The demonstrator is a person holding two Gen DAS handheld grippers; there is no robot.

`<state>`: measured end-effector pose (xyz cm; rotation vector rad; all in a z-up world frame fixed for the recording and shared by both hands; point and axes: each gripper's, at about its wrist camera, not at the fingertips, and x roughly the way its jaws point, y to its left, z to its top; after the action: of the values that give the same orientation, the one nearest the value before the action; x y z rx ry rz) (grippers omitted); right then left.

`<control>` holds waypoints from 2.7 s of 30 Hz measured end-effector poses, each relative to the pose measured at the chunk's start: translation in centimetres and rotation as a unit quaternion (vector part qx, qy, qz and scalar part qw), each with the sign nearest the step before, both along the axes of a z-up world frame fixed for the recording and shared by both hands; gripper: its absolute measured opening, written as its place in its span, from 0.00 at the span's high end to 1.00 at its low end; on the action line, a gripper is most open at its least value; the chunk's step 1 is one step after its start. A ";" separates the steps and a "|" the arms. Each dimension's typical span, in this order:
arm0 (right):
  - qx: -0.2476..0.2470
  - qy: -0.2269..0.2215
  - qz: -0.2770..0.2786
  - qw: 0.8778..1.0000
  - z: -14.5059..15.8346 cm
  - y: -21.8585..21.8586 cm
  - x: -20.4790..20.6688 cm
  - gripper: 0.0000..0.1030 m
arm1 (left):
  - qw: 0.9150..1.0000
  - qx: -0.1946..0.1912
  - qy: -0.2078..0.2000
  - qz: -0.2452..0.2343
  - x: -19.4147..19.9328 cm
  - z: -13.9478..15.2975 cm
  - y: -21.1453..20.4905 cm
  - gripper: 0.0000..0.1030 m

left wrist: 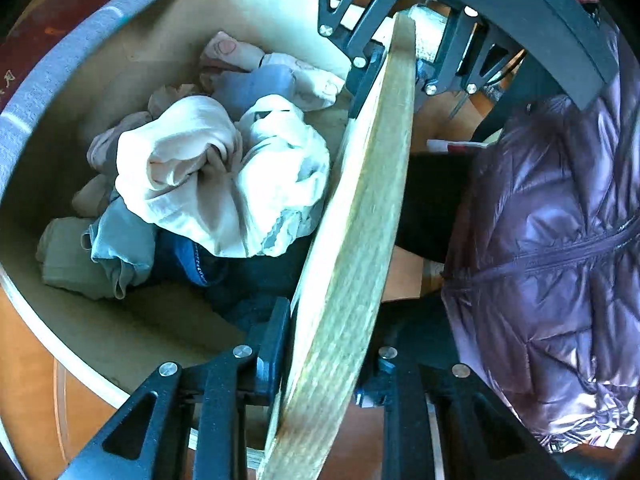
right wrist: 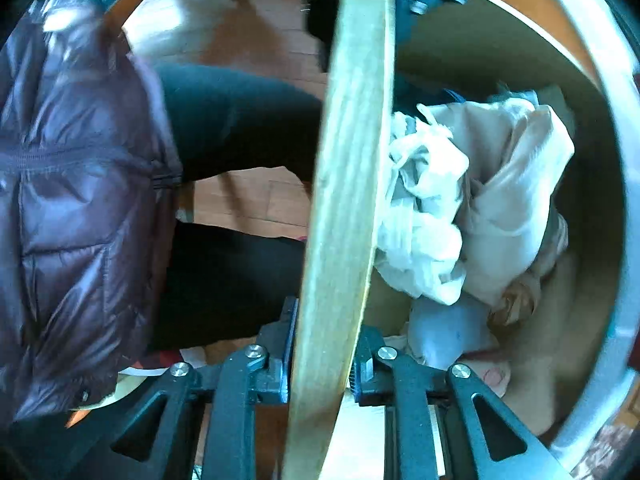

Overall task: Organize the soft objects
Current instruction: 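Grip the drawer front edge with both grippers and pull the drawer open, then open both grippers off the drawer edge and raise them above the drawer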

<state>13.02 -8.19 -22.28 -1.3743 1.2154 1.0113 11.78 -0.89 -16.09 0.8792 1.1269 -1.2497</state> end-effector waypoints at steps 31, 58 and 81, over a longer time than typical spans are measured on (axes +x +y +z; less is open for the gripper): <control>0.124 -0.062 -0.164 0.977 1.9 -0.8 -2.9 0.31 | 0.989 -0.021 -0.061 0.137 -3.0 -0.7 -1.6 0.57; 0.272 -0.102 -0.420 0.860 4.6 -7.2 -2.6 0.00 | 0.936 -0.184 -0.141 0.266 -6.0 1.9 0.8 0.17; 0.340 -0.102 -0.402 0.844 6.7 -5.6 2.4 0.03 | 0.799 -0.281 -0.147 0.511 -8.4 6.0 7.2 0.17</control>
<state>15.39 -13.80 -15.59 -0.3194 0.9733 0.5608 3.36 6.29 -10.05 -0.0627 0.7046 -0.4339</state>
